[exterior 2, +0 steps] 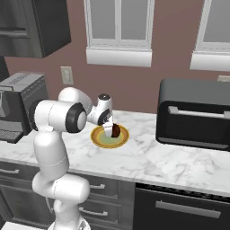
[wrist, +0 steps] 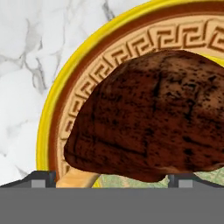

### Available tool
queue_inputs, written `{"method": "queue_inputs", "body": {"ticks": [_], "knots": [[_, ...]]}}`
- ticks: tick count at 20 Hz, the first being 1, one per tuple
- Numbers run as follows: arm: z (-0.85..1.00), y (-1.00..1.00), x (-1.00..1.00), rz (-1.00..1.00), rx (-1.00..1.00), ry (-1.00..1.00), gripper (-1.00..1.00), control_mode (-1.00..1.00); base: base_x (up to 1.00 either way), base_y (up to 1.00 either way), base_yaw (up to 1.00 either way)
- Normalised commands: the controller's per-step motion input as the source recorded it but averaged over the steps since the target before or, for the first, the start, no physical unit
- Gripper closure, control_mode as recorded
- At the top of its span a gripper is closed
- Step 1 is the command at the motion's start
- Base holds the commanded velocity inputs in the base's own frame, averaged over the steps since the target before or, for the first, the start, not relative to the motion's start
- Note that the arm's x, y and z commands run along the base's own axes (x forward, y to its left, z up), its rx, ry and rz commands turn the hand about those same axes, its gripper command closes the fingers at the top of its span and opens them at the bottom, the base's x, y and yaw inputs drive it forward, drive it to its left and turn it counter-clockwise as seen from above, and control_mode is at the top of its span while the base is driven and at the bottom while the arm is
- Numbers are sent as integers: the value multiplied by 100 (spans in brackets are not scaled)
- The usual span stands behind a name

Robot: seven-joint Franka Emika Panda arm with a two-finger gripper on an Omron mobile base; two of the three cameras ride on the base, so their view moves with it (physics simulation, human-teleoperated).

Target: Place the steak on the counter behind the older steak on the same shelf of the fridge to maintain FIFO order. Close the fridge door when finished.

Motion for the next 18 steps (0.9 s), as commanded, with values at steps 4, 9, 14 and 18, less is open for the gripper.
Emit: {"method": "queue_inputs", "body": {"ticks": [4,9,14,18], "knots": [[0,0,-20,-13,5,-3,-100,-100,0,0,0],[0,-1,-1,-18,7,0,-100,-100,0,0,0],[0,-2,0,-13,8,0,-100,-100,0,0,0],[3,0,0,-5,7,0,-100,-100,0,0,0]]}}
